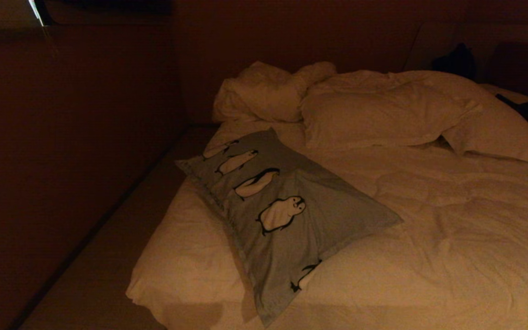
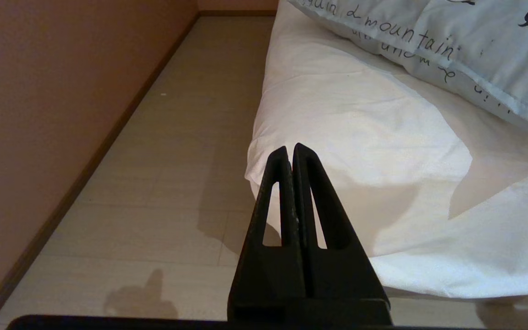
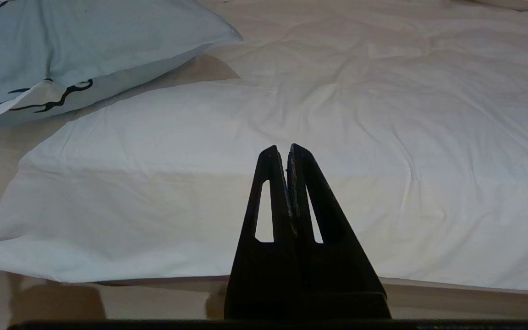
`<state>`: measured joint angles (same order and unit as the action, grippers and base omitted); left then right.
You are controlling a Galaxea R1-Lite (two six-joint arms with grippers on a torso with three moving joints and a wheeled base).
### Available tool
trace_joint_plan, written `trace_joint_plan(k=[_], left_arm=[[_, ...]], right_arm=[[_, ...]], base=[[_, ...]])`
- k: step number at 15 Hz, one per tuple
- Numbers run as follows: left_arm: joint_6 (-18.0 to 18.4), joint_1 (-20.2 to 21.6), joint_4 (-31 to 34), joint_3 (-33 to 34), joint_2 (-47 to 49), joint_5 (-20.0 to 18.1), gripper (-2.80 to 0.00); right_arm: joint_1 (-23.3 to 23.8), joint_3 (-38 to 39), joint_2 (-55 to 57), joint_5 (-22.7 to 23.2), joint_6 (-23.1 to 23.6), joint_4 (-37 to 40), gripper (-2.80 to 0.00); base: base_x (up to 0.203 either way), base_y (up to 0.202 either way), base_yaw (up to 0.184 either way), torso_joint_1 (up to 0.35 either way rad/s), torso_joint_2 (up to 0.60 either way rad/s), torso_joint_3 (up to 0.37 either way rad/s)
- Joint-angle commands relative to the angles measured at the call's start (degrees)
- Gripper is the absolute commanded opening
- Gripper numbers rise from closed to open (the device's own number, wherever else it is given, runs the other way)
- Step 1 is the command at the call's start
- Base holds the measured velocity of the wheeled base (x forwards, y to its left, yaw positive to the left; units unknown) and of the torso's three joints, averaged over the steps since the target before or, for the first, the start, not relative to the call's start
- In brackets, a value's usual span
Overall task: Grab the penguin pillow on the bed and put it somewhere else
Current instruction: Pick up the pillow
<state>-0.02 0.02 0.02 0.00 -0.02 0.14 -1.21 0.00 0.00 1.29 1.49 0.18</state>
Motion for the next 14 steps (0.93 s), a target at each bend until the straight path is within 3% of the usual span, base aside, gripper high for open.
trace_joint_plan(k=[1,8,11,14], left_arm=[[0.0,0.1,0.0,0.0,0.0,0.0,-2.80],[0.0,0.0,0.0,0.0,0.0,0.0,-2.80],[0.0,0.0,0.1,0.0,0.0,0.0,-2.80],[0.0,0.1,0.1,0.0,0.0,0.0,-2.80]], right_arm=[[0.0,0.1,0.0,0.0,0.1,0.0,-2.80],[0.0,-2.7,0.1,1.1,2.4,0.0,-2.80],[0.0,-13.0,1.2,9.1,2.0,2.7,-2.80],[0.0,-19.2,11.0,11.5,2.0,4.1,-2.80]], base=[[0.000,0.000,0.000,0.000,0.00,0.000],[0.000,0.000,0.000,0.000,0.00,0.000],[0.000,0.000,0.000,0.000,0.00,0.000],[0.000,0.000,0.000,0.000,0.00,0.000]])
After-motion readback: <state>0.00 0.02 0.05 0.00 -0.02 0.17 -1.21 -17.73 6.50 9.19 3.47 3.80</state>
